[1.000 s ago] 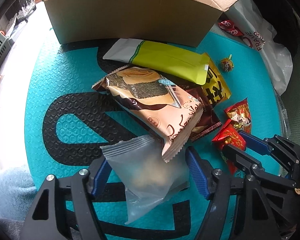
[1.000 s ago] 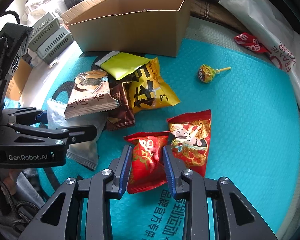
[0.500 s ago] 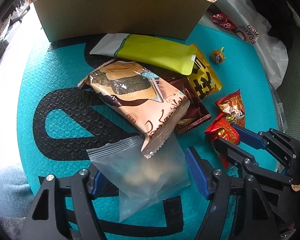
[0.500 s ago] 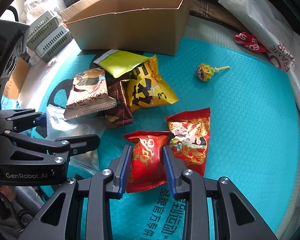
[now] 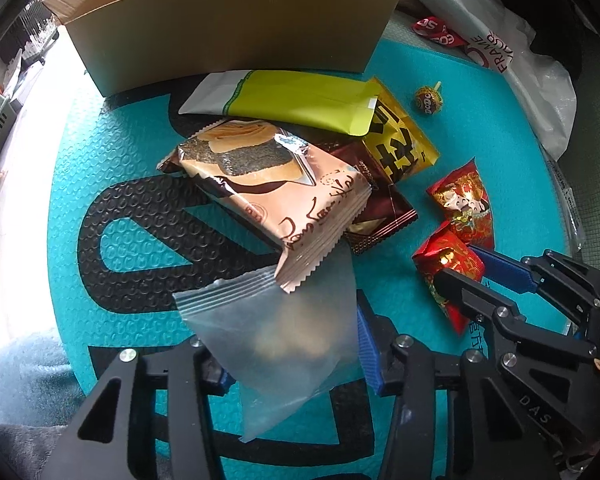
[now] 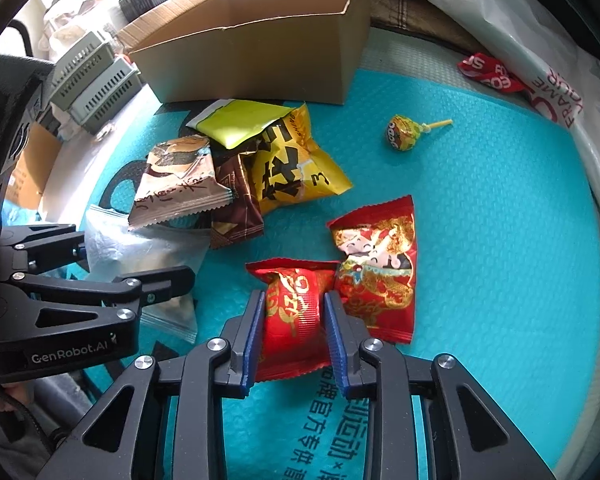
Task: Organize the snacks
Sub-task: 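Grasp the clear zip bag with the left tool while the right tool grasps a red candy packet, then carry the zip bag and red packet into the box and release them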
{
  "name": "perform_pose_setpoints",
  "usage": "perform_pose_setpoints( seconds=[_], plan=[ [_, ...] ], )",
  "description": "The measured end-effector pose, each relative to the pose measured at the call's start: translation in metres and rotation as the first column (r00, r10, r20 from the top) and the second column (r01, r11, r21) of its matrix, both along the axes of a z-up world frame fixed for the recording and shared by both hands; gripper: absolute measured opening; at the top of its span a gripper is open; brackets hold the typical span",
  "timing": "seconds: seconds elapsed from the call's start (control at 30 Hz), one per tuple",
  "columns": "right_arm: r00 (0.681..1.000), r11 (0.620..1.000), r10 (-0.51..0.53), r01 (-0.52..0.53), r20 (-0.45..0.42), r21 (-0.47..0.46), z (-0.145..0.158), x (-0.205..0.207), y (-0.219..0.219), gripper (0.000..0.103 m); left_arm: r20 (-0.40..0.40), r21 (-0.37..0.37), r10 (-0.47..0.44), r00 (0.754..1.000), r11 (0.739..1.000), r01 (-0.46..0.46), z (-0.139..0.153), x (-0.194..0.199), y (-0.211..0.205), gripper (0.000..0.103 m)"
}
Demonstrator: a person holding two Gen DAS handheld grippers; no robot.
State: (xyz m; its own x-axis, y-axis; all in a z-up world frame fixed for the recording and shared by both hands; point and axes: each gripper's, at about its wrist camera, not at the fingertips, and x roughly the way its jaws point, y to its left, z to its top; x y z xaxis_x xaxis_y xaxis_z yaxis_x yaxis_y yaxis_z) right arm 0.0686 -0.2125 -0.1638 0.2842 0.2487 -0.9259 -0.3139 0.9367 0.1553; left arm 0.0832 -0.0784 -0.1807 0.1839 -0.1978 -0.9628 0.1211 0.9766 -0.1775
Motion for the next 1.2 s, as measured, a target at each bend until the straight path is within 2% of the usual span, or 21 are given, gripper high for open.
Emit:
perform_pose_setpoints(
  seconds=[0.37,0.57,0.7,0.97,1.2],
  plan=[
    [1.0,0.997,-0.027,0.027,0.0,0.071,0.021,-0.018,-0.005,0.028,0.064,-0.041,-0.002,0.998,0.999,0.005,0.038,-0.026,0.01,0.045],
    [1.0,0.993,-0.022,0.019,0.02,0.118,0.046,-0.025,0.0,0.028,0.12,-0.08,0.031,0.992,0.997,-0.021,0.07,-0.042,0.028,0.045],
    [0.999,0.989,-0.016,0.009,0.047,0.15,0.069,-0.025,0.006,0.028,0.17,-0.102,0.056,0.984,0.994,-0.039,0.096,-0.039,0.03,0.045],
    [0.985,0.983,0.022,-0.052,0.171,0.175,0.127,-0.005,0.022,0.028,0.302,-0.125,0.091,0.949,0.991,-0.055,0.154,-0.023,0.044,0.045],
    [0.959,0.979,0.039,-0.093,0.281,0.181,0.177,0.028,0.035,0.028,0.399,-0.138,0.111,0.91,0.989,-0.061,0.2,0.02,0.057,0.045]
  ],
)
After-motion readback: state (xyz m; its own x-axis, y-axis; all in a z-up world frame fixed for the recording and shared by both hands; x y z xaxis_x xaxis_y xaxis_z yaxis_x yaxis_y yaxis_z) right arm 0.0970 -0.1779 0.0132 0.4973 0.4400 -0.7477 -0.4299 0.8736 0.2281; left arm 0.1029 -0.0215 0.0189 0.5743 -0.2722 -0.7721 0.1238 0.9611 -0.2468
